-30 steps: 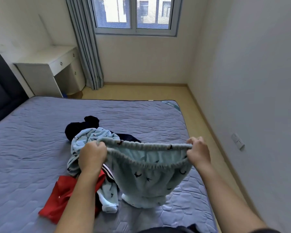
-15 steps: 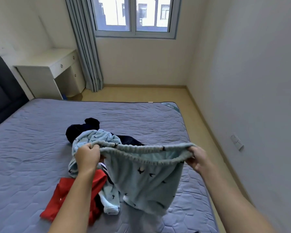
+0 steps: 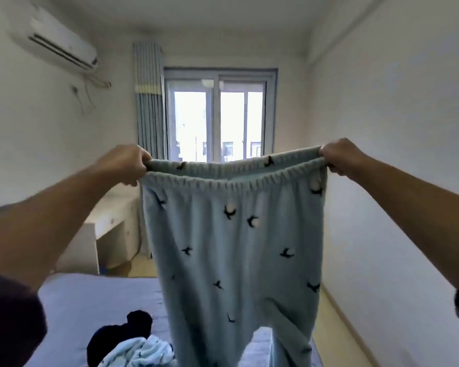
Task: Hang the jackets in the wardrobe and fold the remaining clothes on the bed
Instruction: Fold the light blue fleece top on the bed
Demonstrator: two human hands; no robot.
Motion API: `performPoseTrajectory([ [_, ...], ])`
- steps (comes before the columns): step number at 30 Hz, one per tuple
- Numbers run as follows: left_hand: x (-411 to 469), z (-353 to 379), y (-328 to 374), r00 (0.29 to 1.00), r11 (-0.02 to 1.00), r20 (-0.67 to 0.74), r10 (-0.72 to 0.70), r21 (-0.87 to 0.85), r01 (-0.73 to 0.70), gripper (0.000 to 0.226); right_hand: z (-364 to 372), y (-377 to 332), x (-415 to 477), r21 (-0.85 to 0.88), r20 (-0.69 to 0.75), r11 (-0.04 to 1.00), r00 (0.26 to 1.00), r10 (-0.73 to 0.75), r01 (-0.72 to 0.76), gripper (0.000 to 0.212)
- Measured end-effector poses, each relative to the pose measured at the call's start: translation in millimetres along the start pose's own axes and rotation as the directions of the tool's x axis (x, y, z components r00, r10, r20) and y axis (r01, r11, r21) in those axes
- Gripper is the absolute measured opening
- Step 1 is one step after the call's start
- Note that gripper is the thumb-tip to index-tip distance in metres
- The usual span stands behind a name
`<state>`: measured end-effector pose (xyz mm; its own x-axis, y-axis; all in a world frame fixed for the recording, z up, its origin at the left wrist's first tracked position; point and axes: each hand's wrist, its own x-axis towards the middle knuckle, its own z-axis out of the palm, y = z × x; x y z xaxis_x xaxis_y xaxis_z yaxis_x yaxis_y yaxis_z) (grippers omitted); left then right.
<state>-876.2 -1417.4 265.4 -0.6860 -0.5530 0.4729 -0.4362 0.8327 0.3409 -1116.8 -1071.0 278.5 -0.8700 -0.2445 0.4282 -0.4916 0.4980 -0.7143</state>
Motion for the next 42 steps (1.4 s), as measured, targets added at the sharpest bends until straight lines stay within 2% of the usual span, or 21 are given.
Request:
performPoseTrajectory([
  [2,18.2,-30.9,19.8,0.99,1.0,-0.137,0.021,0.019,-0.019,0.019,-26.3,-34.3,16.5,-0.062,-0.092,0.993,0.99,-0.111,0.105,0.016],
  [3,19.7,-35.8,26.6,0.989,0.998,-0.146,0.032,0.06,-0.024,0.014,-30.5,-43.1,17.8,-0.138,-0.07,0.982,0.987,-0.143,0.132,0.014],
  [5,13.4,-27.2,34.7,0.998,0.985,-0.051,0.024,0.171,-0.015,0.012,-25.3,-44.6,9.4,-0.311,0.125,0.944,0.99,-0.07,0.106,0.012],
  [6,10.4,-21.6,36.8,1.0,0.985,-0.026,0.009,0.175,-0.004,0.015,-20.5,-41.8,5.0,-0.387,0.193,0.918,0.981,-0.017,0.092,0.013],
  [11,26.4,-28.0,53.5,0.999,0.992,-0.021,-0.032,-0.126,0.029,0.022,-16.1,-46.0,4.5,-0.475,0.232,0.867,0.972,-0.039,0.148,0.021],
  [14,28.4,-32.4,60.4,0.998,0.992,0.038,-0.04,-0.12,0.045,0.022,-14.0,-44.0,2.4,-0.502,0.39,0.826,0.92,-0.047,0.255,0.038],
  [16,25.8,-34.0,61.4,0.998,0.998,0.055,-0.035,-0.044,0.037,0.022,-12.0,-40.0,-0.9,-0.469,0.451,0.83,0.89,-0.066,0.3,0.038],
  [18,22.5,-34.3,60.9,0.998,1.0,0.06,-0.023,0.013,0.022,0.024,-11.2,-37.7,-3.2,-0.393,0.464,0.869,0.881,-0.096,0.301,0.028],
  [22,22.1,-34.7,57.4,0.988,1.0,0.156,0.016,-0.018,-0.014,0.022,-13.2,-28.1,-3.0,-0.215,0.453,0.943,0.881,-0.135,0.255,0.015],
  [25,15.6,-35.4,56.0,0.955,0.999,0.293,0.045,-0.008,-0.045,0.016,-17.1,-24.8,2.5,-0.235,0.412,0.958,0.91,-0.057,0.167,0.016],
  [27,12.9,-34.5,51.6,0.948,0.992,0.308,0.075,0.07,-0.102,0.023,-21.8,-23.0,8.3,-0.242,0.389,0.964,0.921,-0.012,0.114,0.021],
  [29,11.7,-38.2,42.8,0.968,0.982,0.226,0.109,0.127,-0.141,0.031,-30.0,-18.5,13.1,-0.093,0.439,0.991,0.898,-0.044,0.093,0.026],
  [30,12.8,-41.1,35.9,0.973,0.983,0.189,0.135,0.097,-0.155,0.034,-35.0,-13.7,15.4,0.028,0.473,0.995,0.876,-0.096,0.095,0.027],
  [33,16.8,-47.8,9.3,0.98,0.975,0.057,0.192,-0.124,-0.184,0.036,-48.3,5.5,22.2,0.389,0.491,0.917,0.824,-0.282,0.082,0.032],
  [36,13.8,-45.8,-6.2,0.946,0.911,-0.137,0.294,-0.258,-0.32,0.045,-53.5,14.9,23.7,0.559,0.501,0.824,0.755,-0.423,0.091,0.033],
  [39,10.5,-45.0,-10.3,0.887,0.82,-0.143,0.439,-0.341,-0.461,0.057,-56.4,18.4,26.4,0.519,0.499,0.839,0.738,-0.454,0.165,0.04],
  [40,9.3,-44.9,-10.6,0.856,0.8,-0.123,0.503,-0.309,-0.514,0.063,-57.3,18.4,27.9,0.438,0.505,0.873,0.745,-0.435,0.214,0.045],
  [42,8.2,-43.0,-11.5,0.795,0.787,-0.01,0.607,-0.128,-0.603,0.065,-57.0,16.4,29.9,0.196,0.535,0.923,0.753,-0.383,0.331,0.051],
])
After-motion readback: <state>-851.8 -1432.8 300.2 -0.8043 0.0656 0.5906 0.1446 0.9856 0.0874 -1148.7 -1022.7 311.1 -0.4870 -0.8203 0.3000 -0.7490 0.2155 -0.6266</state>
